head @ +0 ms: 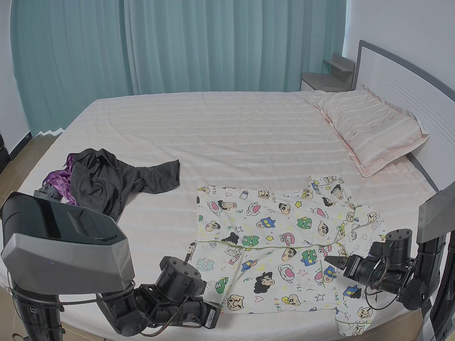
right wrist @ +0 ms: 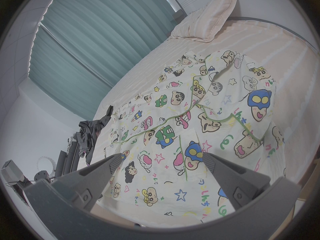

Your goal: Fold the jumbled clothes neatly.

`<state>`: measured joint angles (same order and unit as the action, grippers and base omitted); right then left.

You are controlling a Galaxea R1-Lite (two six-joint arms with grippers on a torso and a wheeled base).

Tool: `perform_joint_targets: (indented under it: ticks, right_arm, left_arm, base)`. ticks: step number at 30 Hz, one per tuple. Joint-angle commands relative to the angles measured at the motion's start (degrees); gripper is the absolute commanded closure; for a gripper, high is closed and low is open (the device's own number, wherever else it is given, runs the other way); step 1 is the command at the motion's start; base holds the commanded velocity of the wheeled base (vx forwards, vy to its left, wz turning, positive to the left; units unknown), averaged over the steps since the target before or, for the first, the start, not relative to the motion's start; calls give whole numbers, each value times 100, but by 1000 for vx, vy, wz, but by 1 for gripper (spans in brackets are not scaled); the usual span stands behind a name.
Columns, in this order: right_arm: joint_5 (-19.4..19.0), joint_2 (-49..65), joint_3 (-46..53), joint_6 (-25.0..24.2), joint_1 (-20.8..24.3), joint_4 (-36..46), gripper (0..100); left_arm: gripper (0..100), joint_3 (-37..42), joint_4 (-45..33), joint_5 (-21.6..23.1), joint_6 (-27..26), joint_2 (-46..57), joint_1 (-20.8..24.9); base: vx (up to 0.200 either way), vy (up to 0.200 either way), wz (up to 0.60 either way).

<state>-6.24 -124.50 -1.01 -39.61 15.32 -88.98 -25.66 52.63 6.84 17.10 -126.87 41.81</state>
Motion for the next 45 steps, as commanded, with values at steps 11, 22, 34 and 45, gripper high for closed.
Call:
perform_joint_targets:
  ticks: [11,22,34,45]
  right_arm:
    - [0,-4,101,-21,32,-32,0]
    - [0,-13,101,-21,32,-32,0]
    - [0,-30,101,-21,41,-32,0]
    - [0,-39,101,-38,41,-32,0]
  left_arm:
    - [0,52,2,-183,346,48,266]
    - [0,615,1145,-7,2201,751,319]
    - [0,835,1250,362,4266,1199,-411]
    - [0,386,1092,-543,4741,241,-639]
  base:
    - [0,0,0]
    - [0,0,0]
    - [0,0,0]
    - [0,0,0]
